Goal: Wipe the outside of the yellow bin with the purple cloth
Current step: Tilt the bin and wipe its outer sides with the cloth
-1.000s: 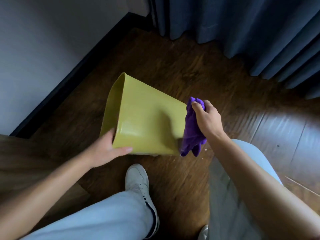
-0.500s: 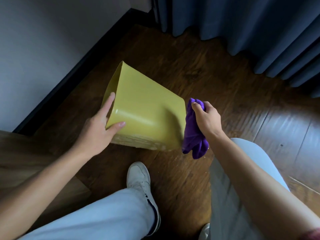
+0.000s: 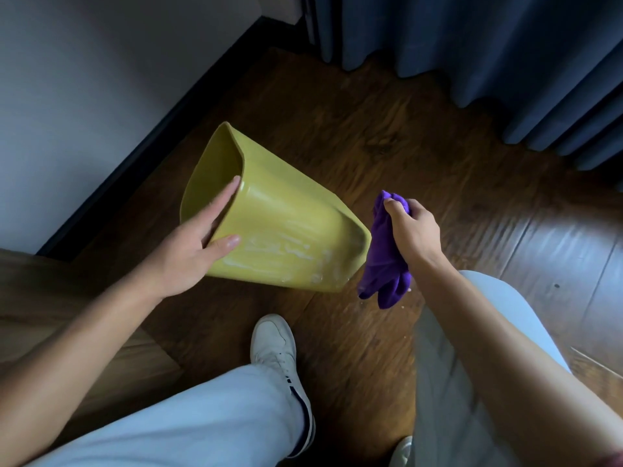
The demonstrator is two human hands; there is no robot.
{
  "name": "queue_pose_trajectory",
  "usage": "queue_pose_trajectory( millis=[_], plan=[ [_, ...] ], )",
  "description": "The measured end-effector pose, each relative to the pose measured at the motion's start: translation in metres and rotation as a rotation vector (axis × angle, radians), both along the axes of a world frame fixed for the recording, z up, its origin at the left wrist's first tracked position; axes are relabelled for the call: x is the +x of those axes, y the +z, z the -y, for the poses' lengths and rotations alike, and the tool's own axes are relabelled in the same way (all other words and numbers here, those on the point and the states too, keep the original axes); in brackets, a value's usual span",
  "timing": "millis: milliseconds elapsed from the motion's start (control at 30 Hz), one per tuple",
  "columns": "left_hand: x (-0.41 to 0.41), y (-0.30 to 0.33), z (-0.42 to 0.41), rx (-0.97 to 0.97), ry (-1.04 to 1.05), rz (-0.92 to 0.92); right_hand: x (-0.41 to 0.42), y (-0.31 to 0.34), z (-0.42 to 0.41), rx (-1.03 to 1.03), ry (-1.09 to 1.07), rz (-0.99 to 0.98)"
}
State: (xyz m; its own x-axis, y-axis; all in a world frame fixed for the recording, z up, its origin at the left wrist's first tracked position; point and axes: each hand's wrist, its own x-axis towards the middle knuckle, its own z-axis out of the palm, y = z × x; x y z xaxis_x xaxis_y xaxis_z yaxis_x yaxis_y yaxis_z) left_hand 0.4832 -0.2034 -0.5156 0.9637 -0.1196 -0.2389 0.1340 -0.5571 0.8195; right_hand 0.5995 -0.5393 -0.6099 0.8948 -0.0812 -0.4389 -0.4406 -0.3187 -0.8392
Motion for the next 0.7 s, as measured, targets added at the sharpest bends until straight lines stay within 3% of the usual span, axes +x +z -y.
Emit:
queue_pose_trajectory(
  millis=[200, 433, 567, 700],
  plan=[
    [-0.006, -0.006, 0.01, 0.044, -0.009, 0.126, 0.002, -0.001, 0.0, 0.015, -0.002, -0.018],
    [-0.012, -0.002, -0.013, 0.56, -0.14, 0.363, 0.003, 0.001, 0.003, 0.017, 0.006, -0.036],
    [-0.018, -0.003, 0.001, 0.463, -0.275, 0.532, 0.001, 0.003, 0.005, 0.021, 0.025, -0.043],
    [-0.013, -0.008, 0.019, 0.445, -0.204, 0.722, -0.001, 0.005, 0.006, 0.015, 0.046, -0.039]
  ],
)
